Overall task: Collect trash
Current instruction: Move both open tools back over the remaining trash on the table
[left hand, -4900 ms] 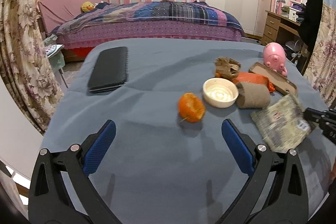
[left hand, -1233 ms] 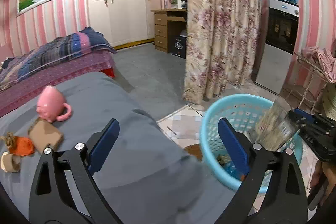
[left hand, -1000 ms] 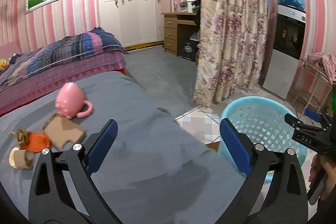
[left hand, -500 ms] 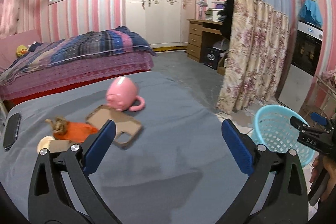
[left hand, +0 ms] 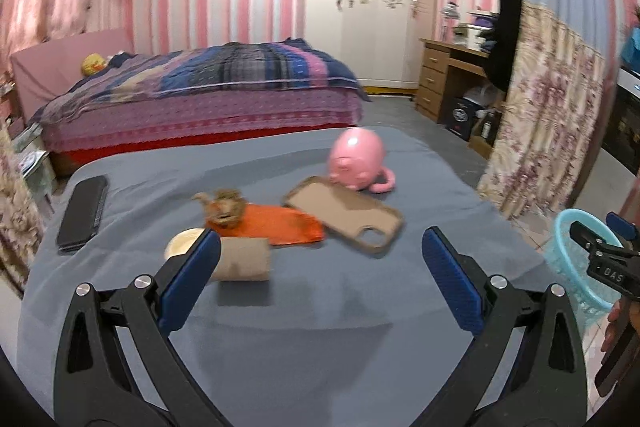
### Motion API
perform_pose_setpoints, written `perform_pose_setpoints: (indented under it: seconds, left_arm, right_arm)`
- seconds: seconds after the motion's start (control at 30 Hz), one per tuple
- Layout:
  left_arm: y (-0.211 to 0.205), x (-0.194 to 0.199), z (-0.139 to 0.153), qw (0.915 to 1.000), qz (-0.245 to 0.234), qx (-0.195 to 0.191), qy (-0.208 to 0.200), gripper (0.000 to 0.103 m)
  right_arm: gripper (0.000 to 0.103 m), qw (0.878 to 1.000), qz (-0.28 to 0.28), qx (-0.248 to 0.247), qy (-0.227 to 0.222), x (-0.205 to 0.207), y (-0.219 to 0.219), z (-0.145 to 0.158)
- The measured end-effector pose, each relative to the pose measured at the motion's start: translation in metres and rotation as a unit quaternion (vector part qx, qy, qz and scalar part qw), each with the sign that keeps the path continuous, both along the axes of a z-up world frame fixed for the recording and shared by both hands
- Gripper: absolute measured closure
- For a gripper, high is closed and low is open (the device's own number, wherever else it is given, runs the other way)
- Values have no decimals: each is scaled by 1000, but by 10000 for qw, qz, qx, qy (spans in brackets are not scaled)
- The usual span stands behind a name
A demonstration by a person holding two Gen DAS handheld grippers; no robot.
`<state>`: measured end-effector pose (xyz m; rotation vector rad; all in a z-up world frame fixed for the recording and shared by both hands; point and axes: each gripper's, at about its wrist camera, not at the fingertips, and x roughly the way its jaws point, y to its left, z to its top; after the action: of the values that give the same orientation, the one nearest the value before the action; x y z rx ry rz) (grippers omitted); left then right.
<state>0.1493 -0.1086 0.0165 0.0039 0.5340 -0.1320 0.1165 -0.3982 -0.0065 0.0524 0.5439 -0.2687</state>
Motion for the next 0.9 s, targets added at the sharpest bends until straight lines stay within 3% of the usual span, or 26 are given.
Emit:
perform_pose_setpoints:
  seconds: [0.23,0.43,0.9]
  left_arm:
    - [57,6,-19,9986,502,-27,145,6]
    - [100,11,-42,9956,879,190,280,6]
    - [169,21,-68,9897,1284,121,620,6]
  right_arm:
    - [5,9991,390,-133,24,17,41,1]
    - [5,9975,674,-182,126,32,70,-6]
    - [5,9869,1562,-81,388,80,156,-32]
